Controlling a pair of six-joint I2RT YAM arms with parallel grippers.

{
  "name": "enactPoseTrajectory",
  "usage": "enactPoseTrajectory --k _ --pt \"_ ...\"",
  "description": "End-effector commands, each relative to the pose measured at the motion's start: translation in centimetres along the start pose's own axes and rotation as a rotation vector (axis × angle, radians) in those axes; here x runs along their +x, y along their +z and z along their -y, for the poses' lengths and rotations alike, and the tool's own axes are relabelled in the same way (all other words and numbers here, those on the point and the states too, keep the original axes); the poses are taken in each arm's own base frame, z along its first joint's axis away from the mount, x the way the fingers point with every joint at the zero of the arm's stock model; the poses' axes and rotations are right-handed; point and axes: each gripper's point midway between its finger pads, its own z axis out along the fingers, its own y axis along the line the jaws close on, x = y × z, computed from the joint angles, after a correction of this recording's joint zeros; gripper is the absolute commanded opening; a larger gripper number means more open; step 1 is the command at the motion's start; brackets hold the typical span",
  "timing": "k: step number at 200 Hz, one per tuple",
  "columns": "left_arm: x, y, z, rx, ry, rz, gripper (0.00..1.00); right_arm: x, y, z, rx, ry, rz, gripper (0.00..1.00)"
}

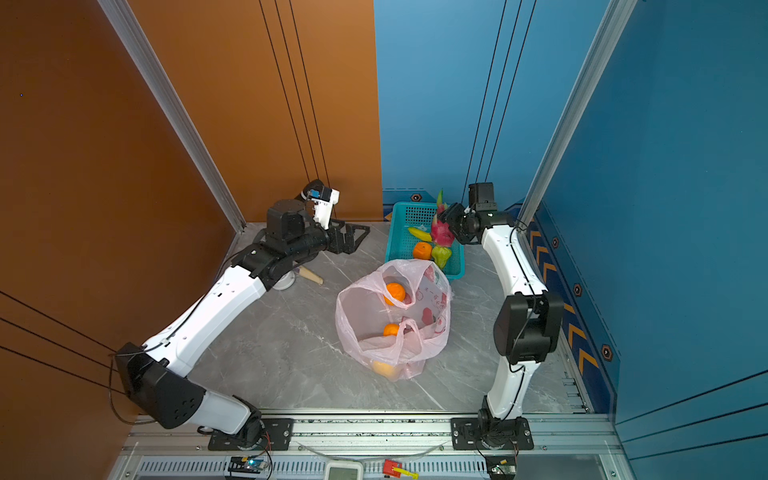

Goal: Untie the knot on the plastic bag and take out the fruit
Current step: 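Lower the dragon fruit into the teal basket and open the right gripper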

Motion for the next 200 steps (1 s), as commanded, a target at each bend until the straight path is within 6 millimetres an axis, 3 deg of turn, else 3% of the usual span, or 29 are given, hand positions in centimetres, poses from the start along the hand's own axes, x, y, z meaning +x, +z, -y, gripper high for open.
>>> enactPoseTrajectory --k 1,44,89,152,200 --pt "-1.4 0.6 -0.3 0.013 -0.032 0.001 0.98 -2.5 2.1 -0.5 -0.01 0.016 0.058 0.32" --pt "-3.2 2.5 -0.6 0.018 -0.034 -0.019 0.98 -4.1 8.8 1.5 0.025 0.092 0.061 0.31" --pt "-3.9 4.2 -0.6 0.024 -0.061 -0.03 0.98 -4.1 14.7 2.5 -0.022 0.343 0.052 0.29" --pt "-3.7 4.8 -0.7 -0.013 -0.04 -0.027 0.97 -3.0 19.5 2.1 -0.077 0.585 0.05 0.31" --pt "-3.5 4.7 -0.5 -0.025 -0.028 -0.026 0.97 -2.8 22.1 1.4 -0.119 0.673 0.057 0.49"
